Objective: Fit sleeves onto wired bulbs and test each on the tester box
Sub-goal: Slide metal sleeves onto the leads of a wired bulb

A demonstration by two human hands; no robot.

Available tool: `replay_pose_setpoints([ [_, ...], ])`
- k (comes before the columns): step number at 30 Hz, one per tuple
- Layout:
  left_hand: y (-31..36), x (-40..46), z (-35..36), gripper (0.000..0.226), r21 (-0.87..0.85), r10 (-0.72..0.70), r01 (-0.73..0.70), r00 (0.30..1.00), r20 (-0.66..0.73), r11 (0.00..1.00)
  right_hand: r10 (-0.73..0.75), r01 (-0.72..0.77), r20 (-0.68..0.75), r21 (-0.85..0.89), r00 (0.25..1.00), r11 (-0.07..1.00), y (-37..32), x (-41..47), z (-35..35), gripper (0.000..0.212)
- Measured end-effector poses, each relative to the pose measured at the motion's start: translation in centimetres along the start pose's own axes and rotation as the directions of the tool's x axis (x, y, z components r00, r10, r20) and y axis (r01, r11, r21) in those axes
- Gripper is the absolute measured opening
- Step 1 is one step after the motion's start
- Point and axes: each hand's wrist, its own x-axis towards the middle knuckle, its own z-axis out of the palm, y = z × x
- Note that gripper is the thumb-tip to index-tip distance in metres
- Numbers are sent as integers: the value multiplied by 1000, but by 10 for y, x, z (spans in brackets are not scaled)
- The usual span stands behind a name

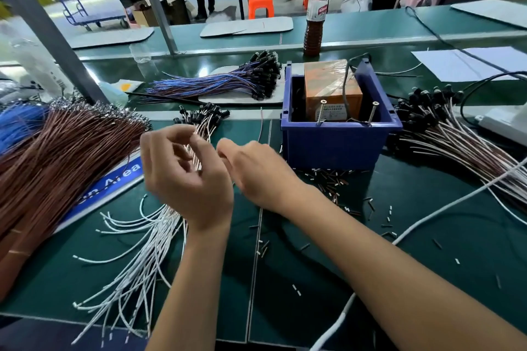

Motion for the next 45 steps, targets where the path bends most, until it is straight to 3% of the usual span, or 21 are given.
replay_pose_setpoints([
  [2, 7, -6, 1, 6, -5, 103, -104, 992, -67, 995, 73, -74, 10, 26, 997, 997, -7, 13, -5, 28],
  [4, 17, -14, 5, 9, -30, 98, -102, 989, -110, 994, 148, -153, 72, 66, 986, 986, -14, 25, -11, 38],
  [7, 31, -20, 9, 15, -166, -232, 199, 950, -210, 966, 183, -183, 24, 257, 983, 949, -17, 33, -20, 46],
  [9, 31, -17, 10, 8, -314, -560, 490, 806, -194, 813, 179, -146, -39, 423, 983, 894, -15, 32, -31, 47],
  [11, 26, -7, 11, 9, -395, -786, 719, 618, -13, 572, 180, -121, -59, 531, 982, 838, -15, 27, -46, 47],
  [14, 16, 13, 16, 38, -437, -886, 875, 358, 293, 209, 134, -82, -45, 591, 990, 802, -13, 16, -67, 49],
  [16, 24, 26, 18, 34, -491, -908, 864, 292, 300, 115, 76, -15, -81, 577, 994, 817, -9, 10, -76, 52],
  [18, 40, 27, 17, 18, -525, -914, 802, 392, 103, 285, 65, 28, -158, 527, 985, 849, -8, 6, -80, 51],
  [20, 59, 17, 12, 10, -441, -728, 607, 661, -182, 661, 97, 33, -271, 438, 958, 898, -10, 8, -80, 39],
  [22, 71, -6, 10, 4, -269, -414, 352, 882, -224, 896, 132, 9, -356, 369, 925, 929, -8, 9, -78, 27],
  [23, 72, -17, 10, 3, -236, -335, 292, 927, -170, 927, 147, -7, -375, 349, 915, 937, -7, 9, -77, 25],
  [24, 71, -25, 13, 8, -257, -357, 324, 930, -93, 911, 155, -18, -390, 331, 908, 943, -5, 9, -75, 24],
  [25, 71, -29, 17, 12, -319, -483, 464, 875, 22, 826, 157, -24, -411, 312, 898, 950, -4, 9, -73, 24],
  [26, 71, -29, 21, 17, -369, -655, 666, 735, 174, 648, 155, -25, -440, 288, 885, 957, -2, 8, -71, 24],
  [28, 63, -24, 25, 35, -353, -824, 919, 333, 459, 175, 137, -20, -510, 229, 849, 973, 0, 5, -69, 22],
  [29, 54, -20, 28, 44, -346, -820, 938, 219, 529, 27, 126, -14, -540, 207, 833, 978, 1, 4, -68, 19],
  [30, 45, -12, 30, 51, -367, -809, 929, 185, 559, -41, 112, -4, -555, 193, 824, 981, 3, 2, -67, 17],
  [35, 6, 36, 33, 48, -552, -867, 818, 151, 474, -160, 5, 63, -480, 126, 877, 990, 15, -8, -54, 8],
  [38, -8, 60, 31, 46, -634, -875, 760, 204, 440, -142, -44, 100, -418, 112, 907, 989, 19, -14, -46, 10],
  [42, -14, 76, 29, 32, -559, -808, 829, 312, 500, -26, -43, 110, -323, 191, 945, 975, 15, -14, -33, 17],
  [45, -9, 74, 33, 41, -422, -741, 888, 405, 535, 181, 70, 46, -314, 347, 947, 937, 8, -10, -28, 26],
])
